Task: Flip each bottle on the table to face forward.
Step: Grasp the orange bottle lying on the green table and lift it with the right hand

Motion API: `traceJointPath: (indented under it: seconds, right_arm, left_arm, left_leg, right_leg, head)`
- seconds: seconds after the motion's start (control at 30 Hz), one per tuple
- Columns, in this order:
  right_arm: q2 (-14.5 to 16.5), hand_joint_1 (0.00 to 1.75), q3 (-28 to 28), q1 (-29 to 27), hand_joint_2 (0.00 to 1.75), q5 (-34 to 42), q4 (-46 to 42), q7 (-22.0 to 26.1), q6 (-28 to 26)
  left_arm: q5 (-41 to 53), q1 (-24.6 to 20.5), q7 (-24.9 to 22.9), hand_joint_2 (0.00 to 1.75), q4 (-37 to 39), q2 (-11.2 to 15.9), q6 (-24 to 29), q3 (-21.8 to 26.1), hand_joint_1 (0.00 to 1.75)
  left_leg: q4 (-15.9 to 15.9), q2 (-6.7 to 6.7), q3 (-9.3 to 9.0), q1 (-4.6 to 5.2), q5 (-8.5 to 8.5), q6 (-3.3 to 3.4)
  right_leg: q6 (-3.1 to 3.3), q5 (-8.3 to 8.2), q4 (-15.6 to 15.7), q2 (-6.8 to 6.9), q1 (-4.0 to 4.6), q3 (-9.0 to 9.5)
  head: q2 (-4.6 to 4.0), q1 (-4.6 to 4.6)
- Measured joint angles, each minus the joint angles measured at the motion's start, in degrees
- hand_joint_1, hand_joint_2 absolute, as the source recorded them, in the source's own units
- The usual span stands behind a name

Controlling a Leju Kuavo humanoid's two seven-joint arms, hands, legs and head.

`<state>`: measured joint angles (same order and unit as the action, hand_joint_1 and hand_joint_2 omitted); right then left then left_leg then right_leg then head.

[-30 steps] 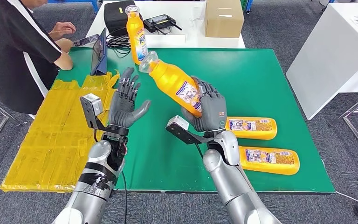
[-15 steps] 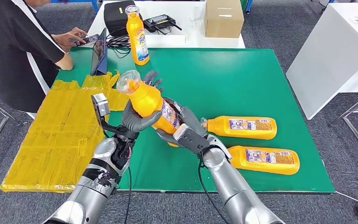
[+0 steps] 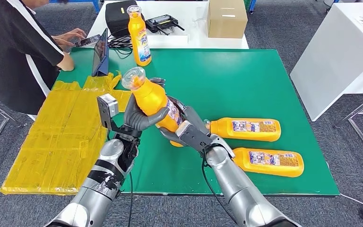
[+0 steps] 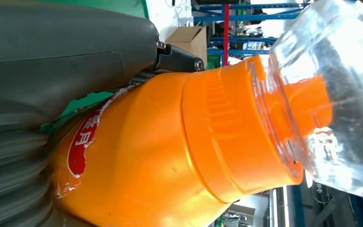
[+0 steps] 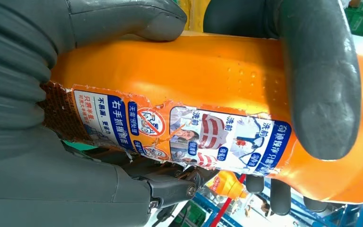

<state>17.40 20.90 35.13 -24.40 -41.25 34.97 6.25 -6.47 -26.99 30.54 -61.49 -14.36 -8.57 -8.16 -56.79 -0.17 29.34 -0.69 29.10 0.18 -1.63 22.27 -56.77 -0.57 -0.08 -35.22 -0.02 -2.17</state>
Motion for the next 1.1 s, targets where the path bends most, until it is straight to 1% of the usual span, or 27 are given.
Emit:
traceJointPath:
  seconds: [0.2, 0.23, 0.33, 0.37, 0.47, 0.73, 0.77, 0.87, 0.9, 0.97, 1.1]
  right_arm:
    - [-0.02, 1.75, 0.37, 0.05, 1.75, 0.21, 0.25, -0.01, -0.37]
    - [-0.02, 1.7, 0.45, 0.05, 1.75, 0.3, 0.25, -0.02, -0.48]
    - [-0.02, 1.16, 0.63, 0.07, 1.75, 0.45, 0.25, -0.07, -0.99]
    - [-0.02, 0.79, 0.67, 0.09, 1.75, 0.46, 0.25, -0.08, -1.15]
    - [-0.02, 0.02, 0.83, 0.08, 1.75, 0.46, 0.25, -0.09, -1.34]
    - [0.0, 0.0, 1.09, -0.1, 1.75, 1.87, -0.33, -0.56, -2.29]
    - [0.0, 0.0, 1.08, -0.1, 1.75, 2.1, -0.55, -0.78, -2.36]
    - [-0.03, 0.0, 1.07, -0.35, 1.75, 2.49, -1.24, -1.02, -2.4]
    - [-0.05, 0.0, 1.07, -0.49, 1.75, 2.57, -1.45, -1.01, -2.4]
    - [-0.1, 0.0, 1.07, -0.69, 1.75, 2.64, -1.82, -1.01, -2.4]
    - [-0.13, 0.0, 1.07, -0.81, 1.75, 2.67, -2.2, -1.01, -2.4]
  left_arm:
    - [0.76, 0.02, 0.37, 1.75, -0.2, -0.27, 1.81, 0.04, 1.75]
    - [1.12, 0.03, 0.49, 1.75, -0.32, -0.39, 2.4, 0.04, 1.75]
    - [2.33, 0.2, 0.72, 1.75, -0.92, -0.78, 4.24, 0.03, 1.75]
    - [2.63, 0.29, 0.73, 1.75, -1.12, -0.9, 4.74, 0.03, 1.75]
    - [3.2, 0.43, 0.74, 1.75, -1.56, -1.07, 5.58, 0.04, 1.75]
    - [4.48, 0.3, 0.88, 1.75, -1.78, -1.1, 7.02, 0.54, 1.75]
    - [6.08, 0.25, 1.23, 1.75, -1.79, -1.1, 8.47, 0.55, 1.75]
    - [12.77, -0.38, 2.68, 1.75, -1.92, -1.06, 16.5, 0.48, 1.75]
    - [14.06, -0.74, 2.87, 1.75, -1.97, -1.0, 18.43, 0.55, 1.75]
    - [15.03, -1.32, 2.96, 1.75, -2.03, -0.88, 19.7, 0.75, 1.75]
    - [15.55, -1.54, 3.01, 1.75, -2.09, -0.87, 19.93, 0.87, 1.75]
  left_leg:
    - [0.0, 0.0, -0.01, -0.02, 0.0, 0.0]
    - [0.0, 0.0, -0.01, -0.02, 0.0, 0.0]
    - [0.0, 0.0, -0.01, -0.01, 0.0, 0.0]
    - [0.0, 0.0, -0.01, -0.01, 0.0, 0.0]
    - [0.0, 0.0, 0.0, 0.0, 0.0, 0.0]
    - [0.0, 0.01, -0.01, 0.0, 0.0, 0.0]
    - [0.0, 0.0, -0.01, 0.0, 0.0, 0.0]
    - [0.0, 0.04, -0.02, -0.01, 0.0, 0.0]
    - [0.0, 0.04, -0.02, -0.01, 0.0, 0.0]
    - [0.0, 0.03, -0.02, -0.01, 0.0, 0.0]
    - [0.0, 0.02, -0.02, -0.01, 0.0, 0.0]
  right_leg:
    - [0.0, 0.0, 0.0, 0.0, 0.0, 0.0]
    - [0.0, 0.0, -0.01, 0.0, 0.0, 0.0]
    - [0.0, 0.0, -0.01, 0.0, 0.01, 0.0]
    - [0.0, 0.0, -0.01, 0.0, 0.01, 0.0]
    - [0.0, 0.0, -0.01, 0.0, 0.0, 0.0]
    - [0.0, 0.0, 0.0, 0.0, 0.0, 0.0]
    - [0.0, 0.0, 0.0, 0.0, 0.0, 0.0]
    - [0.0, 0.0, -0.01, -0.01, 0.0, 0.0]
    - [0.0, 0.0, -0.01, 0.0, 0.0, 0.0]
    - [0.0, 0.0, -0.01, 0.01, 0.01, 0.0]
    - [0.0, 0.0, -0.01, 0.01, 0.01, 0.0]
  head:
    - [0.0, -0.01]
    - [0.0, -0.01]
    - [0.0, -0.01]
    - [0.0, -0.01]
    - [0.0, 0.01]
    - [0.0, -0.01]
    - [0.0, -0.01]
    - [0.0, -0.01]
    - [0.0, 0.0]
    - [0.0, -0.02]
    - [0.0, -0.01]
